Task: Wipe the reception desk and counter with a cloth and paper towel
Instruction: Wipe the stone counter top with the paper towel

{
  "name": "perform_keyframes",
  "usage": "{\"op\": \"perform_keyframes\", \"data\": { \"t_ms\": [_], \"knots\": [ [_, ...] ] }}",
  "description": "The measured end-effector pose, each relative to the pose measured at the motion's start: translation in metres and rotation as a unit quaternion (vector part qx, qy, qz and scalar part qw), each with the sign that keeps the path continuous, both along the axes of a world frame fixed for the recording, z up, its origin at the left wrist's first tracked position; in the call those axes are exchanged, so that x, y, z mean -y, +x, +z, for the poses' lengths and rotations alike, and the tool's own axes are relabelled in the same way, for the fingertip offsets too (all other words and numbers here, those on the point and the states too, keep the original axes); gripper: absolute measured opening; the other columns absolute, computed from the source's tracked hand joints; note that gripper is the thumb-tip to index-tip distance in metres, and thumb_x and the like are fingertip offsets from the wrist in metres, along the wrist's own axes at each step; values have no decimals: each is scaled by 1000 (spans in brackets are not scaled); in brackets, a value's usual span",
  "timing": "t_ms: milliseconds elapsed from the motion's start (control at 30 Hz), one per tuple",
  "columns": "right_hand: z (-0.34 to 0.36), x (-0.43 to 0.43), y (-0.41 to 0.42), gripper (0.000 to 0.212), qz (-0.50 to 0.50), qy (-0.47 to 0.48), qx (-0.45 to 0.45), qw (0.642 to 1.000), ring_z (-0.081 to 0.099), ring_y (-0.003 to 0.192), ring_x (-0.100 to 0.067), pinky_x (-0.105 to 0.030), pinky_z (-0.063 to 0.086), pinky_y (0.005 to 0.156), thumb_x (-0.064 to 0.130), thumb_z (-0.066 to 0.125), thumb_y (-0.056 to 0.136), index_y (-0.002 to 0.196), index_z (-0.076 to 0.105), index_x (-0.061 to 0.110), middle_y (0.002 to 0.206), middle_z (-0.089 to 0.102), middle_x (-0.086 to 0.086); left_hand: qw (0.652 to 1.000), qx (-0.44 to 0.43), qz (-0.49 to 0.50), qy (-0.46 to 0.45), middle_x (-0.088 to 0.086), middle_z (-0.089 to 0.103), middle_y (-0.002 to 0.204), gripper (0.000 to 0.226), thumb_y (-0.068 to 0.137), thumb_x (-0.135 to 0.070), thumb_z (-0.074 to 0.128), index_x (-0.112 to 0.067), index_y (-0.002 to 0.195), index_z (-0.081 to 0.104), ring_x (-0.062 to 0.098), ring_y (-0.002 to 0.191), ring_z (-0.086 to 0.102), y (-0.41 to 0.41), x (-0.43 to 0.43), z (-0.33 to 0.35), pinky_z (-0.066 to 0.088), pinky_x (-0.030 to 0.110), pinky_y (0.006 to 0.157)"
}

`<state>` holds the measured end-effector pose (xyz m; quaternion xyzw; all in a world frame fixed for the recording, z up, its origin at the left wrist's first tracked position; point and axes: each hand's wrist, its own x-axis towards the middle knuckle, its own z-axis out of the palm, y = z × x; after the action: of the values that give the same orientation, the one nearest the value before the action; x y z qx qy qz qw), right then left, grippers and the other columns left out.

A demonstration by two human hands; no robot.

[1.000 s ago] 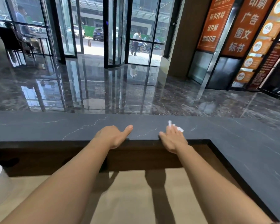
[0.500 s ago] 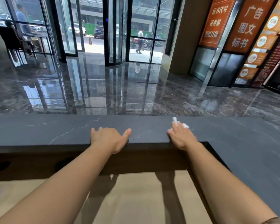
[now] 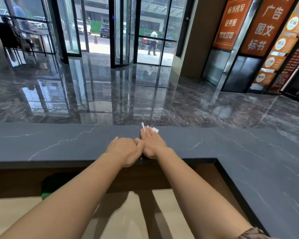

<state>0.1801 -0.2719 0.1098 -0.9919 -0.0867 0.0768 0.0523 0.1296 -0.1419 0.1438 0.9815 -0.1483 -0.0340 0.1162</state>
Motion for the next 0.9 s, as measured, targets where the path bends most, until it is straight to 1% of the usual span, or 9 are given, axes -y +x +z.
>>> {"op": "perform_keyframes", "data": {
  "t_ms": [33,100,167,200,300,433,633,800,900],
  "knots": [
    [-1,2,7,62,12,-4,-9,1000,-10,149,-23,-38,-2,121,38,15,104,154,-3,7,161,-12,-10,1000,-13,-3,-10,14,66,110,57,103,-38,11,-13,91,62,27,110,56,0,-3,1,24,43,113],
    [-1,23,18,61,-6,9,-9,1000,-8,150,-20,-38,-2,122,39,13,104,155,-5,10,162,-11,-8,999,-45,3,-17,17,55,133,53,104,-35,12,-11,117,58,29,128,45,-3,-9,0,19,45,115],
    [2,56,23,63,-69,26,-1,997,-4,150,-21,-39,1,122,39,15,102,154,-7,11,162,-7,-8,998,-62,-11,-21,13,40,148,52,105,-33,12,-12,139,45,26,140,32,-8,-15,-1,11,44,118],
    [3,73,23,64,-110,32,7,993,-2,150,-22,-39,2,121,39,16,102,154,-8,10,163,-4,-10,997,-63,-24,-23,11,38,150,52,105,-34,12,-12,142,42,23,141,30,-11,-18,-1,9,42,118],
    [7,110,14,66,-218,33,29,975,5,149,-27,-40,6,119,36,20,101,154,-5,6,161,7,-14,998,-38,-52,-21,7,43,147,56,104,-40,14,-12,137,49,18,140,31,-16,-29,-6,5,37,119],
    [7,93,10,69,-266,18,6,964,-3,149,-28,-42,3,121,41,20,100,154,2,2,162,-2,-16,999,-5,-30,-25,7,49,140,55,103,-43,16,-11,125,55,18,137,35,-20,-62,-10,9,35,119],
    [11,-38,-3,69,-136,64,49,987,20,144,-33,-42,20,118,40,32,97,150,19,-1,157,19,-20,999,-12,21,-32,8,48,142,56,104,-41,15,-10,132,52,20,137,36,-27,-123,-2,10,33,118],
    [2,-155,-9,69,7,32,-2,999,-10,149,-26,-40,-2,121,45,17,102,153,-2,2,161,-9,-16,996,20,69,-57,8,53,137,53,104,-38,18,-9,130,54,18,133,41,-46,-177,-3,15,32,117],
    [-2,-218,-22,67,99,23,-11,995,-14,149,-24,-41,-3,122,46,11,103,153,-5,4,161,-13,-13,989,55,110,-77,6,59,127,45,105,-33,19,-16,121,58,19,126,49,-58,-215,-2,23,35,114]
  ]
}}
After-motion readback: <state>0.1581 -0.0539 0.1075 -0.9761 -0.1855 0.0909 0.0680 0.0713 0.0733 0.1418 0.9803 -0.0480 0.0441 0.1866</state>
